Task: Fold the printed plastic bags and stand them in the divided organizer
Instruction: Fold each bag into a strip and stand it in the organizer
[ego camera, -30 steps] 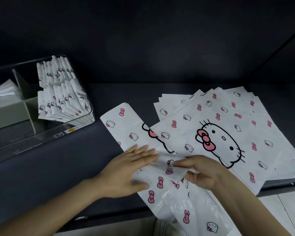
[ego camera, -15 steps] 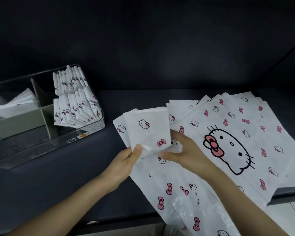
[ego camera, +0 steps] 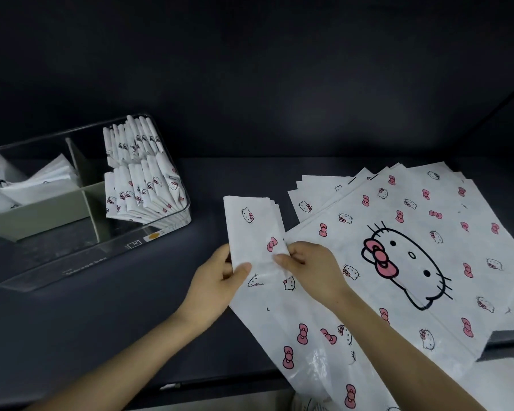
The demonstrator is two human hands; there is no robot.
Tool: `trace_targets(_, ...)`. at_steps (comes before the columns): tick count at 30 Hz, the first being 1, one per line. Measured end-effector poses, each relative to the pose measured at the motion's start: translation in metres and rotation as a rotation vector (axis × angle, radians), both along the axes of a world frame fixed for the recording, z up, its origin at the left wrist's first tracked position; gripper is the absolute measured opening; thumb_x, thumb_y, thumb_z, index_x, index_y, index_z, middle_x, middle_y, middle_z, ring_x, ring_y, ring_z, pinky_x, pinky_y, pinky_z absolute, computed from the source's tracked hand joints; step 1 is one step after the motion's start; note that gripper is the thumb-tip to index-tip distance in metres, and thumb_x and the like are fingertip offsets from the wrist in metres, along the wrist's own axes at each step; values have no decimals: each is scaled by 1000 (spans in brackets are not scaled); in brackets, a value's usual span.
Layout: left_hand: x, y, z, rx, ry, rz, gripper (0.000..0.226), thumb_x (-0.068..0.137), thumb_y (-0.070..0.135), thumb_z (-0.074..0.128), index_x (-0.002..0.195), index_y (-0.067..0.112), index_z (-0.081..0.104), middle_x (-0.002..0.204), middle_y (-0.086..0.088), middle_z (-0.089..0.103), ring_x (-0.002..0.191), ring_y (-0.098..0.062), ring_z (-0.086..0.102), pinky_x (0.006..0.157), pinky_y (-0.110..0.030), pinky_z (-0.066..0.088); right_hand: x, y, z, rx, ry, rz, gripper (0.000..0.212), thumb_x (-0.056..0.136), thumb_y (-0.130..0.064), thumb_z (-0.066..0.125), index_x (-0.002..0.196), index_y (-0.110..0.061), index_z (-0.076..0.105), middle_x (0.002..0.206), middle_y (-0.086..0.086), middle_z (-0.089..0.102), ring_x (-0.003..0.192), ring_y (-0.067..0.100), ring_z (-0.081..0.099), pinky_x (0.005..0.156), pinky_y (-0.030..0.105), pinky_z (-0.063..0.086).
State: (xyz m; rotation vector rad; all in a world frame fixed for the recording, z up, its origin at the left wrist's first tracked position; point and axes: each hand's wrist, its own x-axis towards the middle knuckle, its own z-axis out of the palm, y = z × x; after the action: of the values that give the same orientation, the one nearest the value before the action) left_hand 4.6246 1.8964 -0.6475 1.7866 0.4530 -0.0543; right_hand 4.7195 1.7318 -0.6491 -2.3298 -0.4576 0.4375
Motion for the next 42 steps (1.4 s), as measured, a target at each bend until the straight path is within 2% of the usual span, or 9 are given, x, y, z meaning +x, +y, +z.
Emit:
trace_targets(4,-7,-4,-7,242,-87,88,59,88,18,67,138,25,36,67,-3,68,65,-16,64,63,-31,51,-2,6,-1,-41,-52,-20,46,90,-21,59,55,-15,30,45,-4,28,54,17,28,55,27,26)
trace_targets(10,-5,-4,-13,652,-125,35,67,74,21,79,134,15,49,62,12,56,53,-6,54,58,-19,40,-3,9,-2,-61,-59,-63,41,85,-8,55,57,-15,24,54,4,24,59,18,22,52,25,22)
trace_targets(15,3,16,-26,1062,-336,-148,58,71,40,63,123,17,55,115,-10,54,106,-33,54,98,-48,35,-1,10,-3,-48,-38,-77,44,80,-4,53,56,-17,19,53,-1,19,57,15,17,49,23,23)
trace_targets(17,11,20,-22,1107,-379,-339,61,74,34,56,132,14,54,142,-16,43,136,-36,35,114,-52,17,-1,10,-2,-51,-39,-71,45,80,-4,53,55,-17,19,53,-1,18,56,15,17,48,23,23)
trace_targets(21,27,24,-17,1177,-260,-636,71,73,32,36,138,9,49,153,-14,31,144,-27,24,115,-44,11,1,11,-2,-85,-47,-61,46,81,-6,55,54,-17,19,52,-1,18,56,16,17,49,24,24)
trace_targets(27,31,27,-32,1115,-163,-567,56,102,43,13,144,21,41,153,-12,31,143,-21,24,114,-43,8,2,10,-3,-95,-63,-43,47,83,-6,55,55,-17,19,52,0,18,55,17,17,49,24,24)
trace_targets(35,34,31,-35,1107,-114,-540,59,91,59,2,147,42,10,161,-4,0,145,-8,-9,114,-49,-18,-1,7,-6,-64,-69,-72,30,83,-10,58,63,-18,37,50,-5,34,53,17,33,55,24,29)
trace_targets(39,36,30,-34,1125,-93,-548,75,81,76,-11,147,45,6,160,-1,-9,143,-7,-17,112,-51,-20,-14,-10,-10,-116,-620,42,29,73,-38,67,97,-21,66,88,-7,64,83,16,53,76,28,34)
trace_targets(42,35,29,-33,1123,-59,-566,83,73,81,-16,147,47,0,152,4,-24,139,-5,-25,113,-53,-20,-10,-26,-16,-68,-718,367,27,79,-41,64,98,-22,71,115,-1,65,110,18,55,95,37,37)
